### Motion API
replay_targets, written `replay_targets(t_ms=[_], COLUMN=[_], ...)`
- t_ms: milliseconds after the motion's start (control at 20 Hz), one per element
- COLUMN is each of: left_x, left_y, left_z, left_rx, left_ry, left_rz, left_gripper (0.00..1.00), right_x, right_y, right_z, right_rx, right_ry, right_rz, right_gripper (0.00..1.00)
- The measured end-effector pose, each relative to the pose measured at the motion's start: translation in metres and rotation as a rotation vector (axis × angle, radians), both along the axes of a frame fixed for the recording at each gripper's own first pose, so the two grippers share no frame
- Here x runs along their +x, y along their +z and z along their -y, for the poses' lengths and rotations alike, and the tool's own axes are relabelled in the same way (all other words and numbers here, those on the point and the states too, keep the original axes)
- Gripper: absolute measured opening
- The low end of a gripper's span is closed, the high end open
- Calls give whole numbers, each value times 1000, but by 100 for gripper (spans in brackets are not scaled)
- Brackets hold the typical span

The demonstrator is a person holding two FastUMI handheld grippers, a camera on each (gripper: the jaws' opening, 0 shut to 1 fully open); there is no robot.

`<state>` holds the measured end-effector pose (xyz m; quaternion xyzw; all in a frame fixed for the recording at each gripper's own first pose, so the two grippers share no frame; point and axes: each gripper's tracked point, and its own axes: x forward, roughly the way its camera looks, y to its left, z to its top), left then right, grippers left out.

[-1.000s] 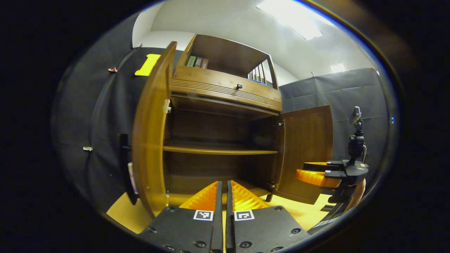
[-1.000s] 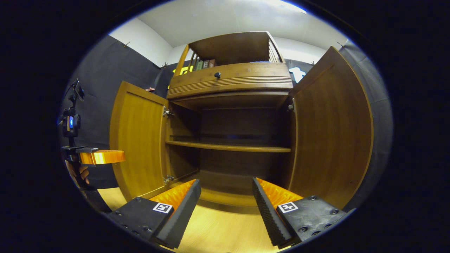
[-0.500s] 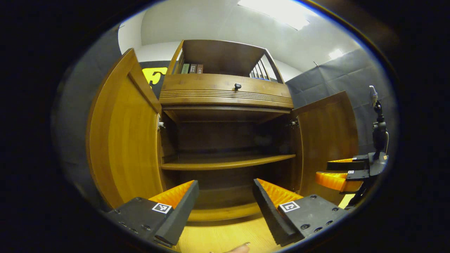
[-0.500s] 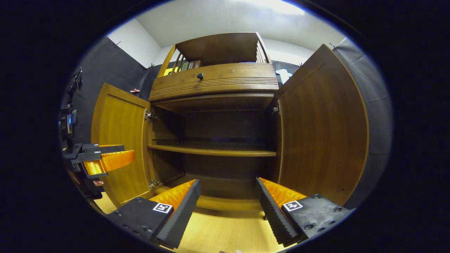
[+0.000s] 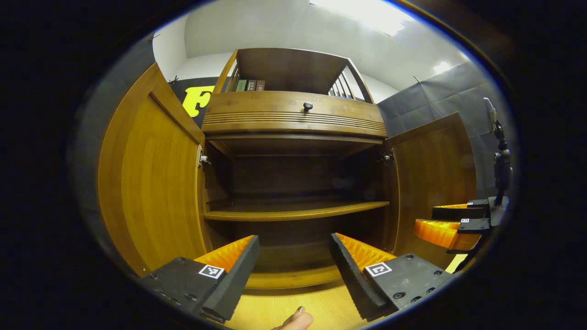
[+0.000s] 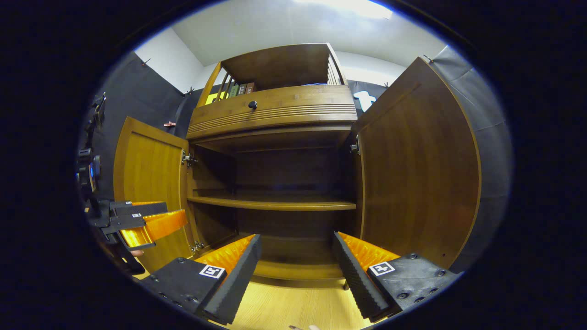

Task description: Open the right door of the double-door shoe cabinet with the right hand, and open the left door with the left hand.

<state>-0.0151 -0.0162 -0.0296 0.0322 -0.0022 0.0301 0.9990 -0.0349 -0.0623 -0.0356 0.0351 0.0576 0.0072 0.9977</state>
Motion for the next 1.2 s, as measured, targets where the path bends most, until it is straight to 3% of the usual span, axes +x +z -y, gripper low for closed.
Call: replay_targets(t_ms=[50, 200, 500, 1200], left_x=[0, 1, -1, 1], left_y=[0, -3, 4, 0], left_z=[-2, -7, -22, -19], left_rx=[-5, -14, 2, -24], left_ry=[6, 20, 84, 64], left_rz=[-3, -10, -2, -17], left_gripper=[96, 97, 96, 96], right_x=[2, 6, 7, 6], right_y=[3, 17, 27, 20], right_z=[1, 3, -14, -19], right_rx=[-6, -61, -64, -80], right_ry=[-10, -35, 8, 19], right_rz=[7, 53, 71, 37], right_gripper=[98, 100, 99, 97])
